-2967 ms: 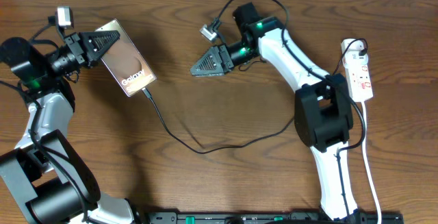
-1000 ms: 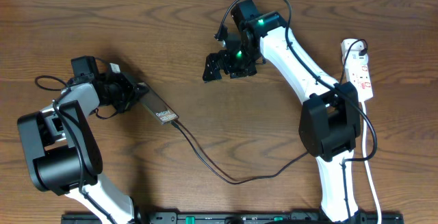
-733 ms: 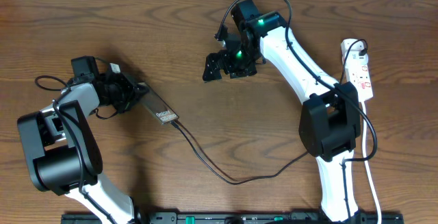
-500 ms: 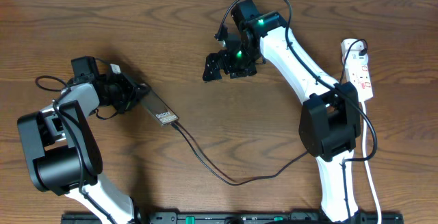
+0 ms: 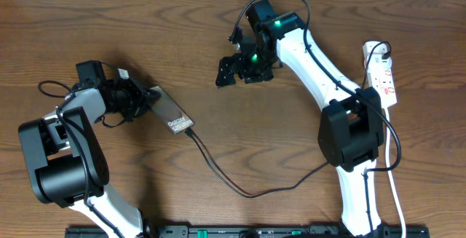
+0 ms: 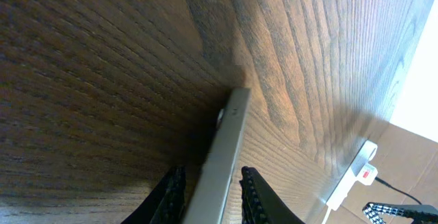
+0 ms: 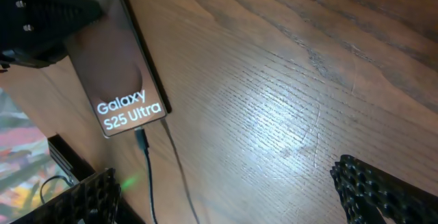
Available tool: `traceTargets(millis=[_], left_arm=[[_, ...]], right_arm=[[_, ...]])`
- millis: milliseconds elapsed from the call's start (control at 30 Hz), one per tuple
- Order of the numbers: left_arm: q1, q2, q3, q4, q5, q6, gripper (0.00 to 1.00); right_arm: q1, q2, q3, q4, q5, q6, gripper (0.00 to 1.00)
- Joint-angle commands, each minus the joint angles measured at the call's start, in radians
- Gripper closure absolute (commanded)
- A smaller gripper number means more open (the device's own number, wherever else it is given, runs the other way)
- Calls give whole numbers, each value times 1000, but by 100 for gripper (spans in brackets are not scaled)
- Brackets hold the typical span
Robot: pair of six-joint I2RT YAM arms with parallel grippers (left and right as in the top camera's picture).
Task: Plug charger to phone and switch on socket
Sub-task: 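Lower the phone flat onto the table with the left gripper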
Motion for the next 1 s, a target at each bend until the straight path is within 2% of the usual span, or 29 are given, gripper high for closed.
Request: traceTargets(millis=[0,700,767,967], left_arm=[[0,11,10,-6,21,0,76],[0,11,10,-12,21,0,75],[0,11,10,-16,20,0,71],[0,11,10,-17,20,0,70]], right_arm=[[5,-21,12,-2,0,6,0],[5,-21,12,-2,0,6,1],[5,-21,12,-2,0,6,1],[5,-21,12,-2,0,6,1]])
